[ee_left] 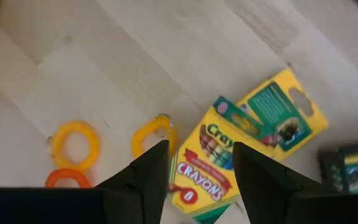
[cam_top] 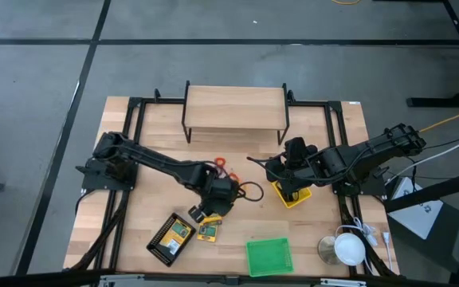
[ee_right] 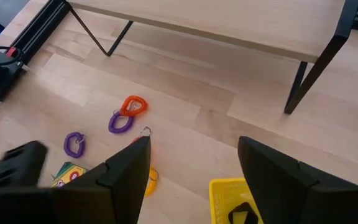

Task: Pick & Place Office Desk Supplies
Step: Put the yellow crayon box into the black basket

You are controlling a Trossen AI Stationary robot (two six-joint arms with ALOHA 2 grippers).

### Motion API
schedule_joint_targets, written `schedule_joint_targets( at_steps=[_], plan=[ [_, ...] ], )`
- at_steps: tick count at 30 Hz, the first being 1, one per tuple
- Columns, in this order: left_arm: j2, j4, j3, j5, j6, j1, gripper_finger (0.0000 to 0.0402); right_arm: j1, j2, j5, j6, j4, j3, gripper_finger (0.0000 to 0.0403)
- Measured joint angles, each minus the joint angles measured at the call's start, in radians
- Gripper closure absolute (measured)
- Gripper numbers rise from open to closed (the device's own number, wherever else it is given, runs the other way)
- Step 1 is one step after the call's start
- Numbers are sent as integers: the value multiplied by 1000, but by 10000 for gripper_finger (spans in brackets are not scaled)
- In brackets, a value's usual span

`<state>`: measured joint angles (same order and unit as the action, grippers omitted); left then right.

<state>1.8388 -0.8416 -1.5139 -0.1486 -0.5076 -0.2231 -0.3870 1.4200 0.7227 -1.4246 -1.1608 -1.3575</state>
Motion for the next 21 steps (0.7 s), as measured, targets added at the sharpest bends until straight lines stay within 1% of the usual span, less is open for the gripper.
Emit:
schedule_joint_targets(
  at_steps=[3,5,8,11,13,15,17,18,21],
  plan=[
    [31,0,-26,-40,12,15,229,0,0,-5,0,0,0,158],
    [50,1,-39,-86,24,24,229,0,0,-6,4,1,0,158],
    [80,-2,-45,-141,62,32,229,0,0,-32,42,2,0,158],
    [95,-3,-45,-124,73,29,229,-3,0,-50,56,15,0,158],
    [91,1,-45,-105,93,26,229,-11,0,-40,54,24,0,158],
    [71,-4,-45,-121,144,30,229,-22,0,-5,29,19,0,158],
    [36,-3,-45,-180,204,44,229,-28,0,22,18,18,0,158],
    [9,-2,-45,-197,232,52,229,-29,0,22,18,16,0,158],
    [-84,-2,-29,-201,291,77,229,-29,0,9,7,2,0,158]
  ],
)
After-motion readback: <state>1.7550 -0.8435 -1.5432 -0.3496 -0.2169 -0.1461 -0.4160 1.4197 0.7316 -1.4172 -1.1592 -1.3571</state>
